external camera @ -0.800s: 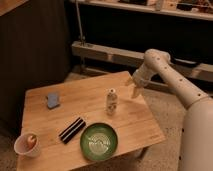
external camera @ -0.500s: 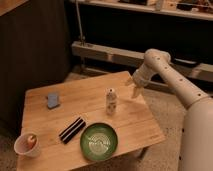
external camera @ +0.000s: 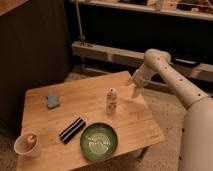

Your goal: Knock the bottle over

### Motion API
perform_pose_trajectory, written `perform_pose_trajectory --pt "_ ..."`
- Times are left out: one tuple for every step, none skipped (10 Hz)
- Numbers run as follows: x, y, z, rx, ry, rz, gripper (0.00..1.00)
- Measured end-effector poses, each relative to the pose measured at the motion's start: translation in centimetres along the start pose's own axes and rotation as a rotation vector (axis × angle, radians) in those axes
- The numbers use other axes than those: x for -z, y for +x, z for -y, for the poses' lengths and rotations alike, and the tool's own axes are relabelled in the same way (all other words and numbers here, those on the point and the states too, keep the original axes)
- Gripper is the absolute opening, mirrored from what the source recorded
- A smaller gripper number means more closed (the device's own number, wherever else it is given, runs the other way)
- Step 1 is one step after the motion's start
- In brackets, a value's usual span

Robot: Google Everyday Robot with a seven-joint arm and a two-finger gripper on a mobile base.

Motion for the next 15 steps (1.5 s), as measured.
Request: perform_pose_trajectory --pt "0.0 0.0 0.0 0.0 0.0 0.0 0.6" --pt "0.0 0.0 0.0 0.0 0.0 0.0 0.6" --pt "0.0 0.0 0.0 0.0 0.0 0.0 0.6" --pt "0.0 0.0 0.0 0.0 0.0 0.0 0.6" --pt "0.0 0.0 0.0 0.0 0.0 0.0 0.6" --pt "0.0 0.0 0.0 0.0 0.0 0.0 0.6" --pt "0.0 0.0 0.0 0.0 0.0 0.0 0.6" --pt "0.0 0.0 0.0 0.0 0.0 0.0 0.6" --pt "0.0 0.0 0.0 -0.001 0.0 0.0 0.6" --pt "0.2 -0.1 -0.1 0.0 -0.001 -0.01 0.6" --pt "0.6 -0.4 -0.4 0.011 0.0 -0.032 0.6" --pt "1.0 -1.0 -1.1 0.026 0.006 -0.057 0.58" --pt "1.7 -2.4 -3.0 0.056 0.027 -0.079 0.46" --pt "2.1 -3.4 -4.4 0.073 0.042 -0.075 0.38" --pt "2.8 -4.5 -6.3 0.092 0.067 -0.05 0.28"
